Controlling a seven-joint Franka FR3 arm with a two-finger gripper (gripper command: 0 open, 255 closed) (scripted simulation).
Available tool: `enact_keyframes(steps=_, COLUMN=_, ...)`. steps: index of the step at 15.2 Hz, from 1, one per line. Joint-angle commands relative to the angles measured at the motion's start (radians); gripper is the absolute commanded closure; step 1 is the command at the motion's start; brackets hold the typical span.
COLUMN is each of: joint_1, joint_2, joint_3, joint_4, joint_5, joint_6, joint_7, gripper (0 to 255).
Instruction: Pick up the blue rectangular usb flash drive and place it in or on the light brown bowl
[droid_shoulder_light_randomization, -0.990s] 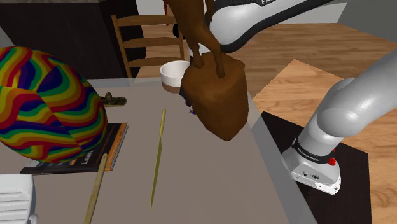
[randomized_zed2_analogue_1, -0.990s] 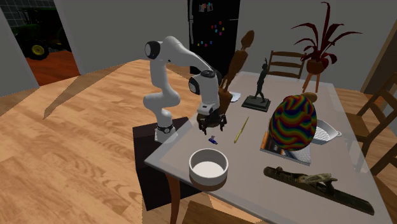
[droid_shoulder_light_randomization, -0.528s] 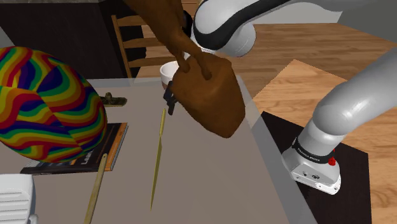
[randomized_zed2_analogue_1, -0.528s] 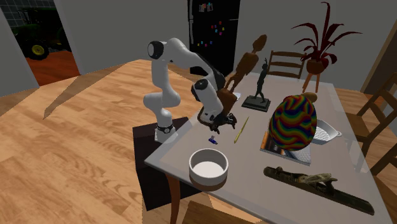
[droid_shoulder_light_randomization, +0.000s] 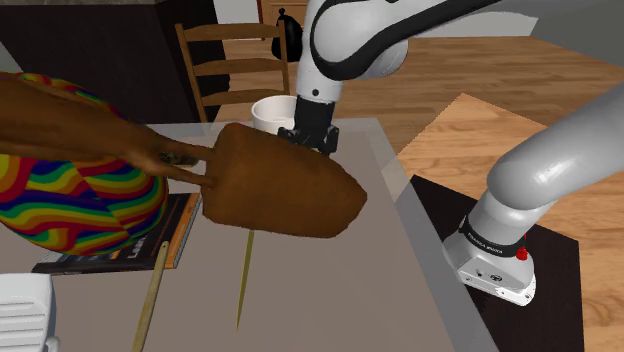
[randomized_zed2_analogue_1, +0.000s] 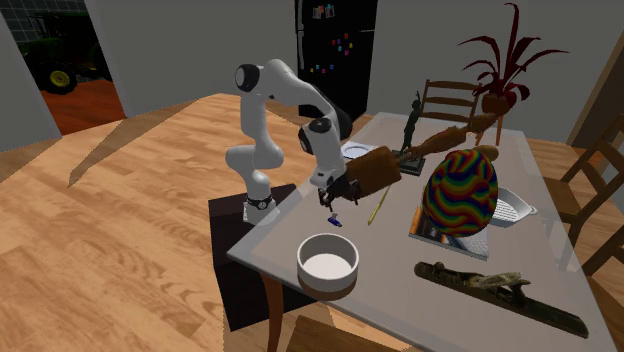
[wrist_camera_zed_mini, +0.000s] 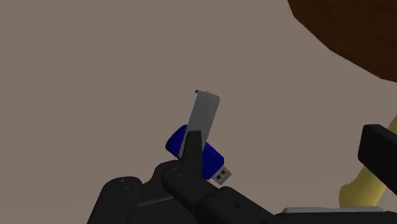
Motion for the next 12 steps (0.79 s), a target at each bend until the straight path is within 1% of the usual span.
enact_keyframes(steps=1, joint_1=-0.029, joint_2=-0.017, joint_3=0.015, joint_4=0.013, joint_5=-0.133, joint_6=-0.034, joint_7=-0.021, gripper=0)
enact_keyframes(steps=2, joint_1=-0.042, joint_2=-0.027, joint_3=0.021, joint_4=0.019, joint_5=-0.192, joint_6=-0.051, joint_7=-0.035, gripper=0)
enact_keyframes(steps=3, joint_1=-0.05, joint_2=-0.033, joint_3=0.026, joint_4=0.023, joint_5=-0.224, joint_6=-0.06, joint_7=-0.043, gripper=0)
enact_keyframes(steps=10, joint_1=-0.057, joint_2=0.019, joint_3=0.071, joint_4=-0.033, joint_5=-0.221, joint_6=0.048, joint_7=-0.036, gripper=0)
enact_keyframes(steps=12, joint_1=-0.058, joint_2=0.024, joint_3=0.075, joint_4=-0.037, joint_5=-0.221, joint_6=0.057, joint_7=-0.035, gripper=0)
